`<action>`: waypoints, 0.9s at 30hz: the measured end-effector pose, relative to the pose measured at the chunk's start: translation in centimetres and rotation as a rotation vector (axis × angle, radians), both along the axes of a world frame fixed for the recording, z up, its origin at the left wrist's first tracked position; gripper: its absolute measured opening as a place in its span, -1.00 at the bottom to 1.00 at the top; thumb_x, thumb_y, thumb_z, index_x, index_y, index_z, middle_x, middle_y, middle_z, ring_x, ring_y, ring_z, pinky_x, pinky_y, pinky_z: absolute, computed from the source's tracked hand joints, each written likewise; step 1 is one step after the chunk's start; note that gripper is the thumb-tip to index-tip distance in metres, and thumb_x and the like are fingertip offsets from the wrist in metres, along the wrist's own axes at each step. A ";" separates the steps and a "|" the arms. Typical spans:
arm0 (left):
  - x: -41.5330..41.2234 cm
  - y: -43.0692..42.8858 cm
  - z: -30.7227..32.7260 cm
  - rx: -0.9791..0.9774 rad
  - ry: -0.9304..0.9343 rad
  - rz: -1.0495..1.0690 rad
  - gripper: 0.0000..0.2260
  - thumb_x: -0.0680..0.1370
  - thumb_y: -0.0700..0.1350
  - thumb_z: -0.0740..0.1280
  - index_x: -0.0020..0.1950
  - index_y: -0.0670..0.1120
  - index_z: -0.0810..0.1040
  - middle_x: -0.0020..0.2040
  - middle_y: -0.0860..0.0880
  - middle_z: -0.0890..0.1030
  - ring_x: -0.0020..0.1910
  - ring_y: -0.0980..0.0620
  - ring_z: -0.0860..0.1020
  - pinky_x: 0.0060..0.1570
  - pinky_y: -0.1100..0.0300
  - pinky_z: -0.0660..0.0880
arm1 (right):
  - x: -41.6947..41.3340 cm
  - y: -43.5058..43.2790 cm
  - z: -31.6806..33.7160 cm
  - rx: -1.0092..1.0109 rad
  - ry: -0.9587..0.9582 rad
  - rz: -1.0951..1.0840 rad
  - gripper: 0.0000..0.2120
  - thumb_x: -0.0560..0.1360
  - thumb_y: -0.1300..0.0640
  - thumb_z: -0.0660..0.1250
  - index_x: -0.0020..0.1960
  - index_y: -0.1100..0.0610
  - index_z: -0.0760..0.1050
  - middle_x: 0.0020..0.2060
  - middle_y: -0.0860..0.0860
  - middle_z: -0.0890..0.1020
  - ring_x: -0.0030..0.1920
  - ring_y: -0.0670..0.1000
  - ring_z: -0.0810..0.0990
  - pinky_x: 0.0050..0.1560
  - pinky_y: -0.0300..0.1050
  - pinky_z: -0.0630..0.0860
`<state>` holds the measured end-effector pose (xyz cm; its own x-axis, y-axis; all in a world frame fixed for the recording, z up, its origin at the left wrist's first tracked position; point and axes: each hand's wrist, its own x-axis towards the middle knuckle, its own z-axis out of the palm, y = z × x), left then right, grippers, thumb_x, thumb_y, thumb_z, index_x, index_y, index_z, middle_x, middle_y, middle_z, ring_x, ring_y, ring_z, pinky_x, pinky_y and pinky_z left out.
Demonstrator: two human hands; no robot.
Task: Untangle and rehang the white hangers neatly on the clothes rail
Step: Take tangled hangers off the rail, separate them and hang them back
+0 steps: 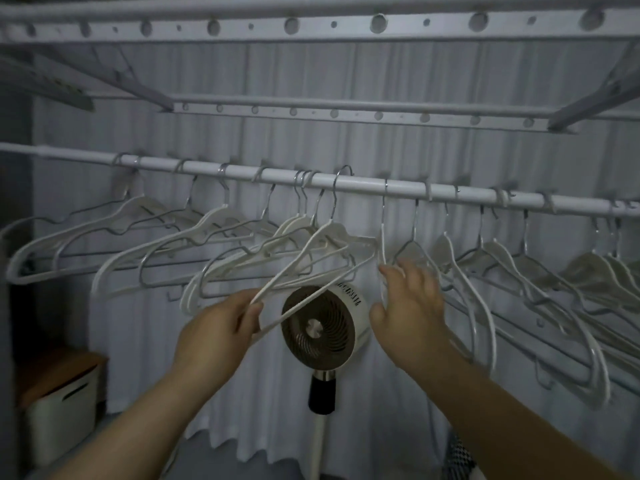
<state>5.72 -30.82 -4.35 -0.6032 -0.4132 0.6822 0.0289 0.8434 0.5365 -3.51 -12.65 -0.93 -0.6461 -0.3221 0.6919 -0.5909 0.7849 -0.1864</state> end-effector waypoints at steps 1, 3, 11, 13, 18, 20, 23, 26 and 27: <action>1.0 -0.1 -0.1 -0.009 -0.015 0.031 -0.70 0.58 -0.09 0.16 -0.32 0.21 0.35 -0.44 0.15 0.43 -0.39 0.14 0.42 -0.37 0.20 0.27 | 0.0 0.0 0.0 -0.012 0.122 0.013 -0.52 0.28 0.20 0.25 0.19 0.23 0.49 0.23 0.24 0.51 0.25 0.29 0.45 0.23 0.20 0.38; 3.0 -0.4 -0.5 -0.026 -0.039 0.094 -0.67 0.57 -0.06 0.18 -0.38 0.21 0.30 -0.47 0.16 0.43 -0.43 0.20 0.39 -0.38 0.21 0.29 | 0.4 -0.1 0.4 -0.063 0.260 0.068 -0.62 0.22 0.18 0.30 0.01 0.24 0.59 0.06 0.26 0.62 0.16 0.25 0.49 0.02 0.30 0.47; 11.2 -2.7 -1.6 -0.068 -0.125 0.256 -0.85 0.52 0.00 0.27 -0.26 0.08 0.51 -0.36 0.12 0.58 -0.31 0.06 0.55 -0.34 0.19 0.40 | 4.6 -2.0 -0.8 -0.021 0.059 0.324 -0.58 0.51 0.07 0.17 0.34 0.16 0.38 0.42 0.09 0.30 0.46 0.07 0.10 0.42 -0.04 -0.01; 12.4 -4.1 -1.2 -0.119 -0.132 0.308 -0.82 0.50 -0.01 0.29 -0.28 0.00 0.55 -0.41 0.04 0.55 -0.38 0.05 0.50 -0.44 0.28 0.28 | 5.6 -2.0 -0.9 0.080 0.069 0.330 -0.55 0.47 0.02 0.18 0.30 0.18 0.42 0.38 0.12 0.36 0.45 0.16 0.18 0.43 0.07 0.08; 15.7 -8.0 0.0 -0.193 -0.130 0.387 -0.60 0.49 -0.08 0.33 -0.50 0.08 0.27 -0.53 0.10 0.34 -0.41 -0.02 0.40 -0.48 0.26 0.21 | 7.9 -2.8 -0.1 0.083 0.286 0.364 -0.68 0.35 0.12 0.32 0.03 0.26 0.59 0.05 0.20 0.63 0.14 0.29 0.55 0.16 0.14 0.41; 17.2 -9.5 -0.1 -0.213 -0.153 0.374 -0.57 0.46 -0.15 0.38 -0.48 0.12 0.24 -0.51 0.15 0.31 -0.35 -0.03 0.43 -0.47 0.21 0.22 | 9.9 -3.9 -0.4 0.057 0.072 0.444 -0.71 0.48 0.10 0.30 0.16 0.21 0.54 0.06 0.08 0.60 0.14 0.11 0.51 0.12 -0.16 0.32; 19.2 -11.7 0.0 -0.195 -0.187 0.365 -0.76 0.47 -0.17 0.37 -0.38 0.02 0.47 -0.48 0.14 0.32 -0.29 -0.11 0.49 -0.38 0.15 0.30 | 12.2 -6.6 -1.7 -0.158 -0.437 0.548 -0.70 0.49 0.09 0.30 0.19 0.17 0.51 -0.13 -0.06 0.55 -0.10 -0.09 0.50 -0.10 -0.30 0.35; 20.8 -13.8 -0.4 -0.136 -0.175 0.357 -0.68 0.47 -0.22 0.37 -0.42 0.04 0.40 -0.48 0.07 0.35 -0.24 -0.20 0.53 -0.29 0.08 0.37 | 14.5 -8.7 -2.5 -0.308 -0.623 0.624 -0.77 0.49 0.14 0.30 0.13 0.15 0.51 -0.27 -0.15 0.50 -0.43 -0.26 0.50 -0.36 -0.42 0.40; 21.2 -14.5 -0.6 -0.096 -0.155 0.343 -0.62 0.47 -0.23 0.36 -0.46 0.06 0.33 -0.48 0.05 0.37 -0.25 -0.19 0.52 -0.29 0.08 0.36 | 15.2 -9.2 -2.7 -0.279 -0.691 0.656 -0.81 0.50 0.15 0.28 0.11 0.12 0.49 -0.29 -0.13 0.51 -0.53 -0.25 0.47 -0.46 -0.40 0.38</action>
